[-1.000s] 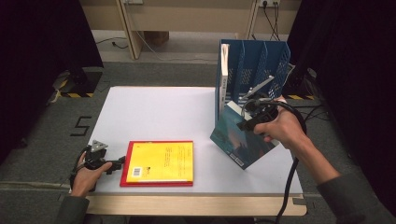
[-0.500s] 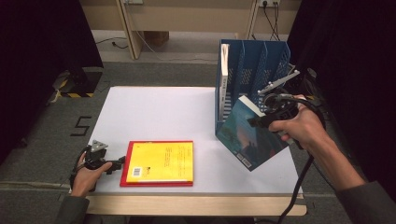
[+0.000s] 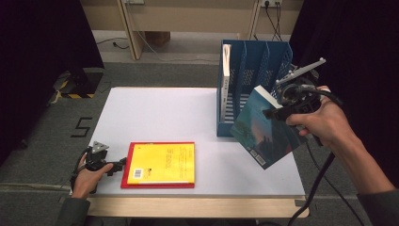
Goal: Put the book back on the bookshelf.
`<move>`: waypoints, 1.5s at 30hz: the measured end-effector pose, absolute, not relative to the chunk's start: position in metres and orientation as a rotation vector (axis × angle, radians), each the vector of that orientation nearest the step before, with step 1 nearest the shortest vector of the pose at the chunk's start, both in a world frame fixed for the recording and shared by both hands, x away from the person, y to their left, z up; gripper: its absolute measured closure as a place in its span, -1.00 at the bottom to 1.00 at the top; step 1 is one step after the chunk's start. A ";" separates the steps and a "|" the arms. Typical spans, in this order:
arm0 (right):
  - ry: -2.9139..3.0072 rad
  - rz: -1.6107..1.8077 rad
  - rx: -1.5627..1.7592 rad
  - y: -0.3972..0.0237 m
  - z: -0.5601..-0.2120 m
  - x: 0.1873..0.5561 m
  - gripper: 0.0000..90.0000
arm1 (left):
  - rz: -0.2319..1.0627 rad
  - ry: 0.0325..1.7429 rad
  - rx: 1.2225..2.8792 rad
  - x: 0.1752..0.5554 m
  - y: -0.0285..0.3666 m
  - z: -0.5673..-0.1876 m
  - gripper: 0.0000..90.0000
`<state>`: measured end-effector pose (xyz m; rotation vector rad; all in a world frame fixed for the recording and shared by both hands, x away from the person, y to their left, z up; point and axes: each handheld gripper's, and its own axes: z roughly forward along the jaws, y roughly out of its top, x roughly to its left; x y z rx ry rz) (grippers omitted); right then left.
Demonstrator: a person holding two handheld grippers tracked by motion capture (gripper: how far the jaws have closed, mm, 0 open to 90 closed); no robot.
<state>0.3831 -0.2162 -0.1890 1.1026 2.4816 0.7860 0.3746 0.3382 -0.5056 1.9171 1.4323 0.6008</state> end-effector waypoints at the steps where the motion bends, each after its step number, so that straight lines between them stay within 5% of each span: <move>1: 2.480 0.781 1.098 -0.216 -0.184 0.384 0.62 | 0.601 1.432 1.917 0.375 0.338 -0.506 -0.86; 16: 2.342 0.795 1.217 -0.230 -0.156 0.429 0.62 | 0.601 1.431 1.917 0.375 0.338 -0.506 -0.86; 45: 2.093 0.857 1.513 -0.235 -0.170 0.535 0.62 | 0.599 1.433 1.916 0.375 0.338 -0.506 -0.86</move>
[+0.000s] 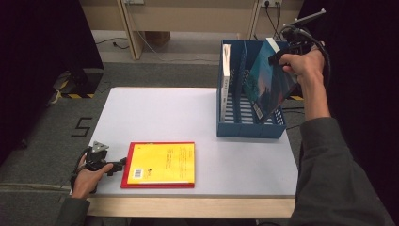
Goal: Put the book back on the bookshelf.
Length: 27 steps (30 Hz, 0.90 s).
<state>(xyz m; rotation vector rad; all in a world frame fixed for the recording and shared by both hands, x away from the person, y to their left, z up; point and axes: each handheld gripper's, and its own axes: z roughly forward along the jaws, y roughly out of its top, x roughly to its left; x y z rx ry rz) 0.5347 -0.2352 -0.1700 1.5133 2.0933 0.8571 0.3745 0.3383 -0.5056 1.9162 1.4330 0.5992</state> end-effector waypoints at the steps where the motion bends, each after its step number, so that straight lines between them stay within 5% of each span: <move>1: 2.093 0.856 1.519 -0.235 -0.170 0.537 0.62 | 0.599 1.433 1.916 0.375 0.338 -0.506 -0.86; 27: 1.976 0.922 1.673 -0.227 -0.206 0.604 0.62 | 0.598 1.429 1.916 0.374 0.339 -0.506 -0.86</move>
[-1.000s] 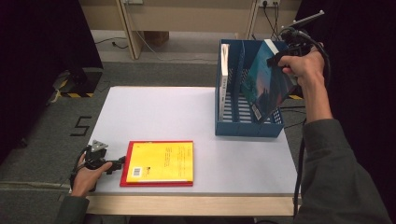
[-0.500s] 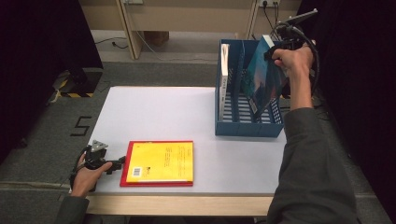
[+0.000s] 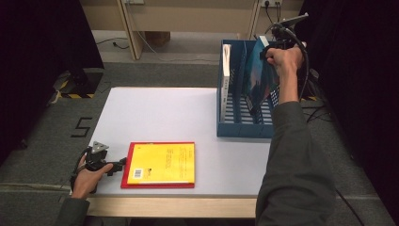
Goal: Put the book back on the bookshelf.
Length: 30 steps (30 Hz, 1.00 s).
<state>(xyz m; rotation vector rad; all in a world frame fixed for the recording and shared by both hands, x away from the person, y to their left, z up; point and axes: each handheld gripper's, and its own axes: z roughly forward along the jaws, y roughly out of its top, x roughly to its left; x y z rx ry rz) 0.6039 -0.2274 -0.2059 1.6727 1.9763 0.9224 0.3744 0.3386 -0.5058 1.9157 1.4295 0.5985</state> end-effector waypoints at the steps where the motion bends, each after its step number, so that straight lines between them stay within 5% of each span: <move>1: 1.974 0.926 1.684 -0.227 -0.208 0.607 0.62 | 0.598 1.430 1.916 0.374 0.339 -0.506 -0.86; 30: 2.009 0.878 1.731 -0.207 -0.254 0.641 0.60 | 0.598 1.429 1.914 0.374 0.339 -0.506 -0.86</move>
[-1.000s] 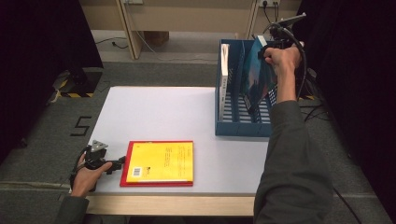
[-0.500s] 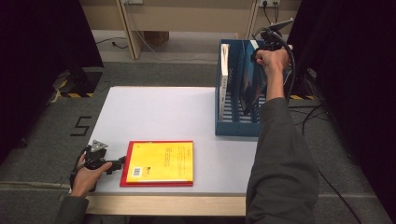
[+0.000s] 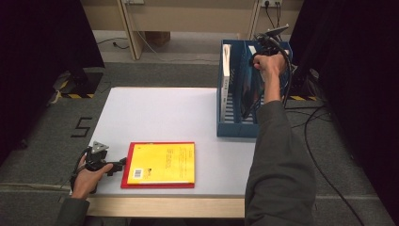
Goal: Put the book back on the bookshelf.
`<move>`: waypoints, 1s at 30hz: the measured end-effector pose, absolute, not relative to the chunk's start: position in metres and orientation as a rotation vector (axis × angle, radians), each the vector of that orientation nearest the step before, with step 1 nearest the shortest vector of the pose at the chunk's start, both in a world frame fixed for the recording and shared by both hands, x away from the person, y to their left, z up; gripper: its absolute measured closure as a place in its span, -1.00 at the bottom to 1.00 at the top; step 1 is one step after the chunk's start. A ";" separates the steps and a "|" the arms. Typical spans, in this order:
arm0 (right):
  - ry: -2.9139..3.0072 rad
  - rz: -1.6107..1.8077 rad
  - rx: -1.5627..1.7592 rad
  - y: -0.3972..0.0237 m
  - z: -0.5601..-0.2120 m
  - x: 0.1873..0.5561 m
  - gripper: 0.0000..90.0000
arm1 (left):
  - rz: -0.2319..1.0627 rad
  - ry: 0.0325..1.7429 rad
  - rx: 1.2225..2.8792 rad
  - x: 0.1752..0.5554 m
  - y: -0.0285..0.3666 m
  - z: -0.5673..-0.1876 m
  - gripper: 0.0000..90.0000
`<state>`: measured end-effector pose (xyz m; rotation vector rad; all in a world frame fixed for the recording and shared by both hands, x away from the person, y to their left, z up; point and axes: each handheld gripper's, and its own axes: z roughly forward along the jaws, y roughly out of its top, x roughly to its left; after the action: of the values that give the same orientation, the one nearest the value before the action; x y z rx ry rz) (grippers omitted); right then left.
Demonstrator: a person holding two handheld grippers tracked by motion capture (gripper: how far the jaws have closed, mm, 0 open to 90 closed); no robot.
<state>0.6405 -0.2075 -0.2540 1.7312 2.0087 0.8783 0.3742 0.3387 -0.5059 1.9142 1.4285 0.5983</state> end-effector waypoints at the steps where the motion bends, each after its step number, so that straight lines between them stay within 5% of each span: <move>1: 2.011 0.879 1.734 -0.207 -0.257 0.641 0.59 | 0.598 1.428 1.914 0.374 0.339 -0.506 -0.86; 30: 2.034 1.037 1.635 -0.213 -0.254 0.609 0.37 | 0.602 1.427 1.916 0.374 0.339 -0.506 -0.86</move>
<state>0.6085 -0.2128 -0.2540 1.6353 2.0337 1.0371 0.3739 0.3385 -0.5060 1.9156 1.4274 0.6023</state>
